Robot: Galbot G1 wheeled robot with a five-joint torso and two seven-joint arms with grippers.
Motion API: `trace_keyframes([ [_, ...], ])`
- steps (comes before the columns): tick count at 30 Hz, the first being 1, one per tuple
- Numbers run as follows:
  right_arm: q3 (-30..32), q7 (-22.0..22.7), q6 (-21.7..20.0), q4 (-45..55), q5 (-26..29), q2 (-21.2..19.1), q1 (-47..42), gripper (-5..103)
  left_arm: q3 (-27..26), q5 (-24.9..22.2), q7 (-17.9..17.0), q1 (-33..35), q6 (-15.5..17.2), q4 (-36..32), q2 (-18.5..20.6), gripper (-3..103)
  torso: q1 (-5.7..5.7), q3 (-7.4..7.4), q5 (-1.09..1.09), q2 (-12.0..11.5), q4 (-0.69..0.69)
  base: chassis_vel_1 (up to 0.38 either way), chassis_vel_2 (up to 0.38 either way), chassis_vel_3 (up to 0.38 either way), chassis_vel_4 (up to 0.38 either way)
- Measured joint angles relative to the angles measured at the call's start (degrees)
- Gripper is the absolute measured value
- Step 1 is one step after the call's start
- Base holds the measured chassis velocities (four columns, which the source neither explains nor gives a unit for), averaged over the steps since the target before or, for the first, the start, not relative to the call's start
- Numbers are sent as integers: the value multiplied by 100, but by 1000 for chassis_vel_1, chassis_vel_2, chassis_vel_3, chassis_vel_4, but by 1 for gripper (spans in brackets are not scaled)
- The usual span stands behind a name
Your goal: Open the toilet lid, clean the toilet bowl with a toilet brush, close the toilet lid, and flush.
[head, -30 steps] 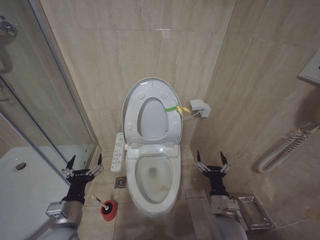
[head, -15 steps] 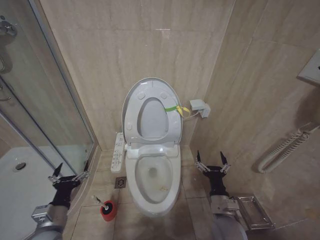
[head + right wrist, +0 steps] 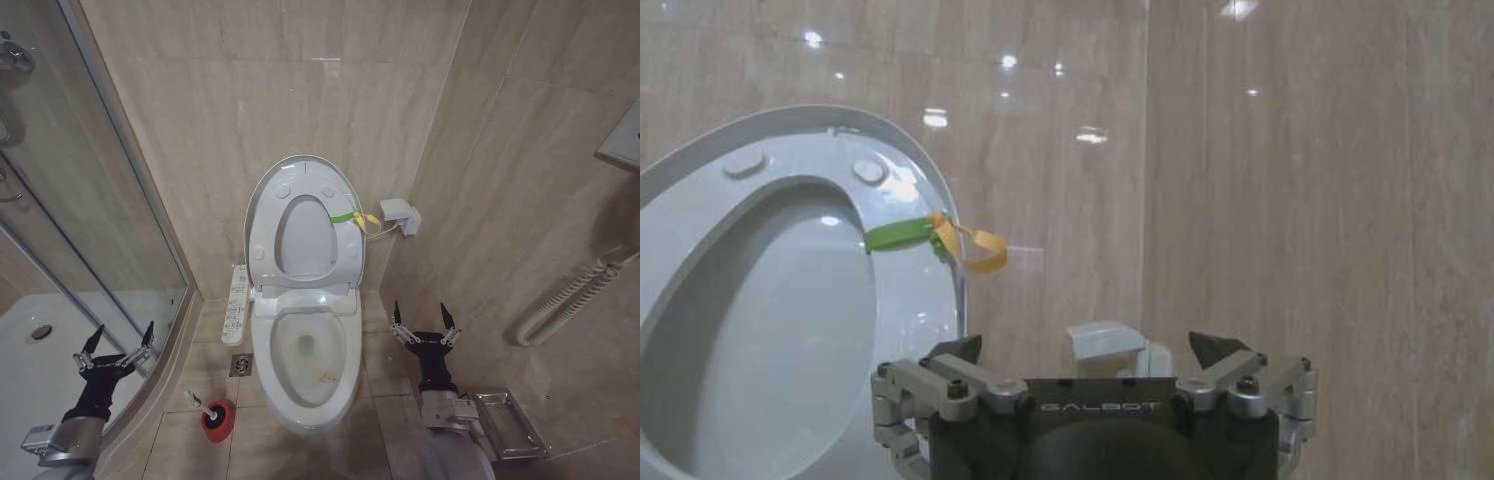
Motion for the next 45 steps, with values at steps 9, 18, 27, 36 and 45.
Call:
trace_keyframes([
  [9, 0, 0, 0, 0, 0, 0, 0, 100, 63, 94, -143, -96, 48, 130, -392, 100, 0, 0, 1, 0, -1, 0, 0, 0, 0],
  [18, 0, 0, 0, 0, 0, 0, 0, 100, 468, 428, -424, 38, 51, 172, -448, 100, 0, 0, 2, 0, 0, 0, 0, 0, 0],
  [27, 0, 0, 0, 0, 0, 0, 0, 100, 701, 630, -414, 167, -238, 713, -530, 100, 0, 0, 1, 0, 0, 0, 0, 0, 0],
  [36, 0, 0, 0, 0, 0, 0, 0, 100, 878, 663, -485, 270, -248, 1172, -436, 100, 0, 0, 1, 0, 0, 0, 0, 0, 0],
  [45, 0, 0, 0, 0, 0, 0, 0, 100, 1034, 861, -491, 284, -434, 1652, -461, 100, 0, 0, 1, 0, 0, 0, 0, 0, 0],
])
